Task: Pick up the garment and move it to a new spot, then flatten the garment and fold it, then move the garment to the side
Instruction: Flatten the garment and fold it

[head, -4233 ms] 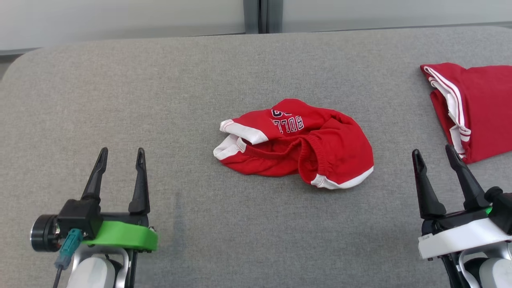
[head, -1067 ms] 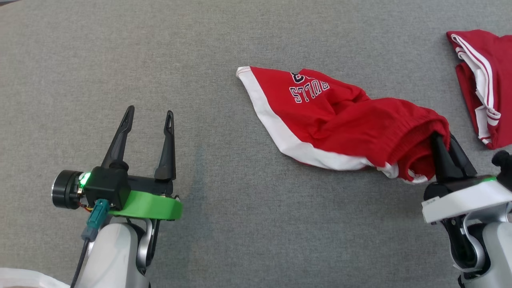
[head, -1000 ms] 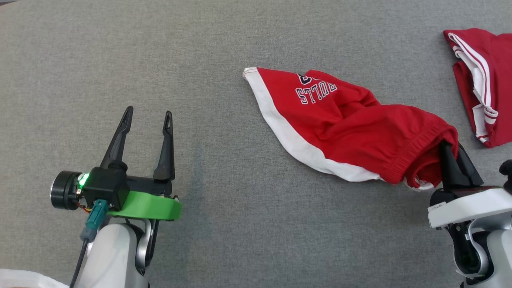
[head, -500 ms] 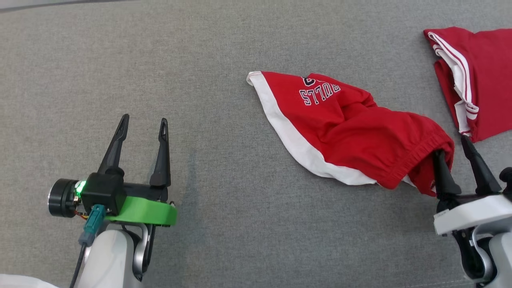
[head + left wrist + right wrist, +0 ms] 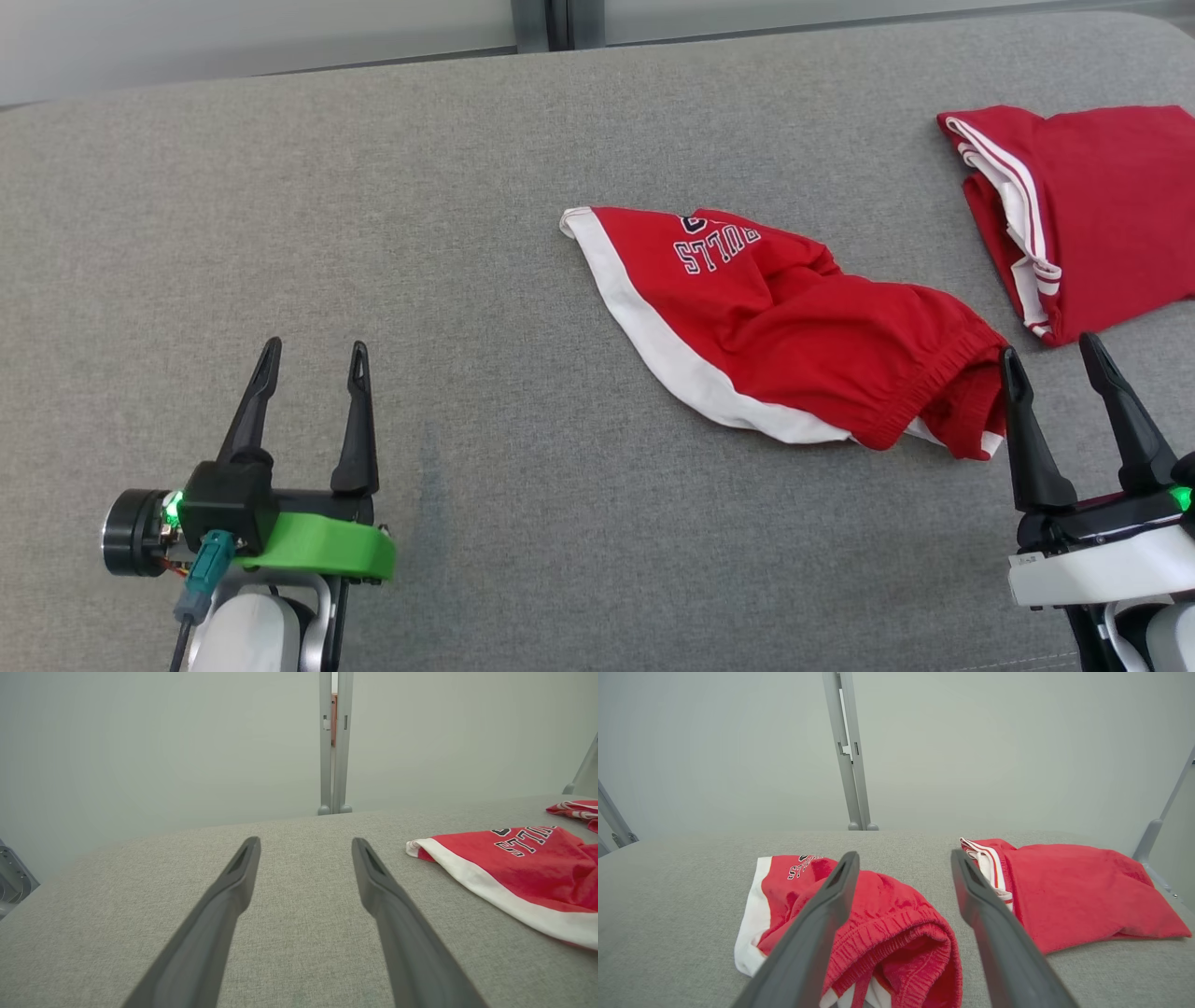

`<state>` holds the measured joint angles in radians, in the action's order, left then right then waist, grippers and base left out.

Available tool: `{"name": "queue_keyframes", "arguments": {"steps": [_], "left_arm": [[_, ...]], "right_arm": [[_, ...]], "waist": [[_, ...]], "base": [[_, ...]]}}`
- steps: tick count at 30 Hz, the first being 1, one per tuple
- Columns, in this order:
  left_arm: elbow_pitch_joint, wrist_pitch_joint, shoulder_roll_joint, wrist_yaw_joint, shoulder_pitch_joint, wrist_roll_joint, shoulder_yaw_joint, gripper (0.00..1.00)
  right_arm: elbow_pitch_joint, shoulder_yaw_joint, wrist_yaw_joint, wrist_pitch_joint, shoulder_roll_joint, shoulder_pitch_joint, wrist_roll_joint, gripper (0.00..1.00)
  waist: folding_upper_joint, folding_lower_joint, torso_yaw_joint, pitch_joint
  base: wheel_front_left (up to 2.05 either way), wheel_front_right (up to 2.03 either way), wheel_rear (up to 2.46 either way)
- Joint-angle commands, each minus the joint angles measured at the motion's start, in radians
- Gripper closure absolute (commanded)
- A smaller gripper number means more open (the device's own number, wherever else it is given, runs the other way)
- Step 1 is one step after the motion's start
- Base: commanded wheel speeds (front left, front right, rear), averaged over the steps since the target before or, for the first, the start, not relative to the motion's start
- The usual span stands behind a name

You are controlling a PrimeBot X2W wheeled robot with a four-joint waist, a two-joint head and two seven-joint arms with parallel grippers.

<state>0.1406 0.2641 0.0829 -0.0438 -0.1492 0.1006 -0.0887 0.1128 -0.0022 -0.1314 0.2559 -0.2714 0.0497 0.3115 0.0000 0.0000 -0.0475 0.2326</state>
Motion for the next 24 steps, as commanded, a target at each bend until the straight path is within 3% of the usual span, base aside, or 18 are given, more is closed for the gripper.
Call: {"name": "queue_keyframes", "arguments": {"steps": [1, 18, 24], "left_arm": [[0.004, 0.0, 0.004, 0.003, 0.014, 0.002, 0.005, 0.0], [0.007, 0.0, 0.005, 0.0, 0.021, -0.004, -0.004, 0.0], [0.023, -0.015, -0.004, -0.037, -0.098, -0.023, -0.083, 0.0]], "right_arm": [[0.014, 0.002, 0.002, 0.001, 0.005, 0.012, -0.005, 0.0], [0.062, -0.018, 0.002, -0.033, 0.037, 0.05, -0.014, 0.0], [0.073, -0.012, 0.002, -0.037, 0.035, 0.021, -0.008, 0.0]], "waist": [[0.0, 0.0, 0.003, -0.016], [0.0, 0.0, 0.014, -0.033], [0.0, 0.0, 0.013, 0.016]], "base": [[0.0, 0.0, 0.0], [0.0, 0.0, 0.0], [0.0, 0.0, 0.0]]}}
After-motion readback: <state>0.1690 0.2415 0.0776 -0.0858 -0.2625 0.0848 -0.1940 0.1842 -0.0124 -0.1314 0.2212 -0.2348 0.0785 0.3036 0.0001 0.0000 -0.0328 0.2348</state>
